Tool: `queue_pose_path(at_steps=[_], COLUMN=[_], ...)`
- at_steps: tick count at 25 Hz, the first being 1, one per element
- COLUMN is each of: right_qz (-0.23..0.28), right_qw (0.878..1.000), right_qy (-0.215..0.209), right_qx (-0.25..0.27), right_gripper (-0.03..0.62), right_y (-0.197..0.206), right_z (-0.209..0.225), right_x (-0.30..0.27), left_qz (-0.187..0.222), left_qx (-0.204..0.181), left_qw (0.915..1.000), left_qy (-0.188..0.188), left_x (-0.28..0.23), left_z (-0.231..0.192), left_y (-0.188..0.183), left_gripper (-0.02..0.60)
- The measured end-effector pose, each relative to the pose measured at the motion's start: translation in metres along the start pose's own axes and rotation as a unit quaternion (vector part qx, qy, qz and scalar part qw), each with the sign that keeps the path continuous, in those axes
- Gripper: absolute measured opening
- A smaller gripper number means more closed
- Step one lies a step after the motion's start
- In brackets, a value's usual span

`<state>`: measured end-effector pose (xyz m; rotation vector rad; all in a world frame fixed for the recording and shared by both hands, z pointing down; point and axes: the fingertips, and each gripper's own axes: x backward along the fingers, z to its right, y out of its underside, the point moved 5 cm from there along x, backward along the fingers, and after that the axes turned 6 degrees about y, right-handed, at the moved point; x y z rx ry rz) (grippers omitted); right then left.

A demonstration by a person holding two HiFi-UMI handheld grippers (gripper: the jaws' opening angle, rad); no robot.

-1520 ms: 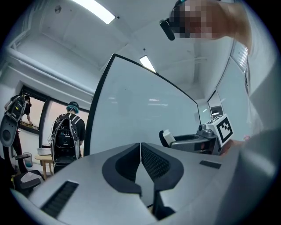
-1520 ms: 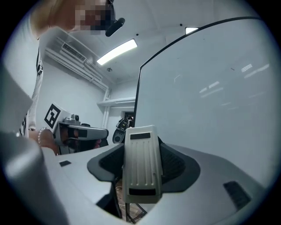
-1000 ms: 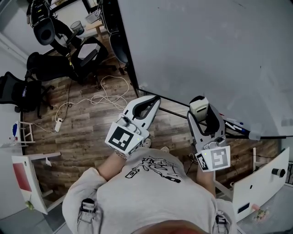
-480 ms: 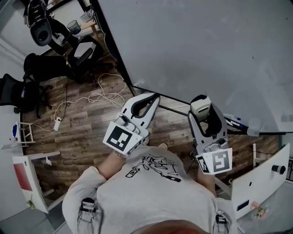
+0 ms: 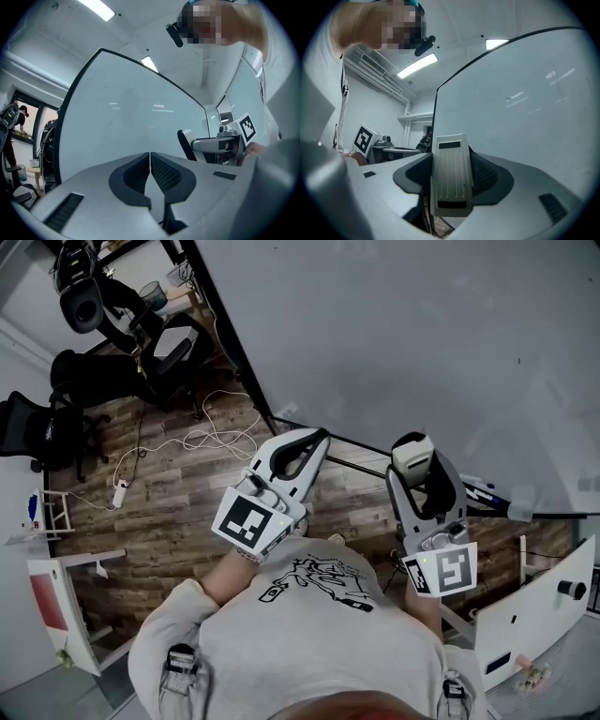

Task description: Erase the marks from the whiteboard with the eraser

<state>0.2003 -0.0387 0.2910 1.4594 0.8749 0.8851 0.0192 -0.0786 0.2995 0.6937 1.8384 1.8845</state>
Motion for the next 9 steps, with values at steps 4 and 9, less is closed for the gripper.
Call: queue_pose_path(at_steps=[4, 9], right_qz=[0.002, -0.001], right_qw=[1.0, 1.0], right_qy=[0.001, 0.0], right_qx=[0.001, -0.001], right_gripper=[0.262, 0.262], right_y=[-0.0019, -0.0029], right_z=[-0.0004, -0.0026], right_x=[-0.0038, -0.0071], left_qz=[0.003, 0.003], left_qx=[-0.001, -0.001], left_qw=[1.0, 1.0], left_qy=[0.002, 0.0], left_x=[-0.0003, 0.0011], left_z=[-0.0033, -0.0069], left_y=[-0.0023, -0.0043], left_gripper=[0.023, 0.023])
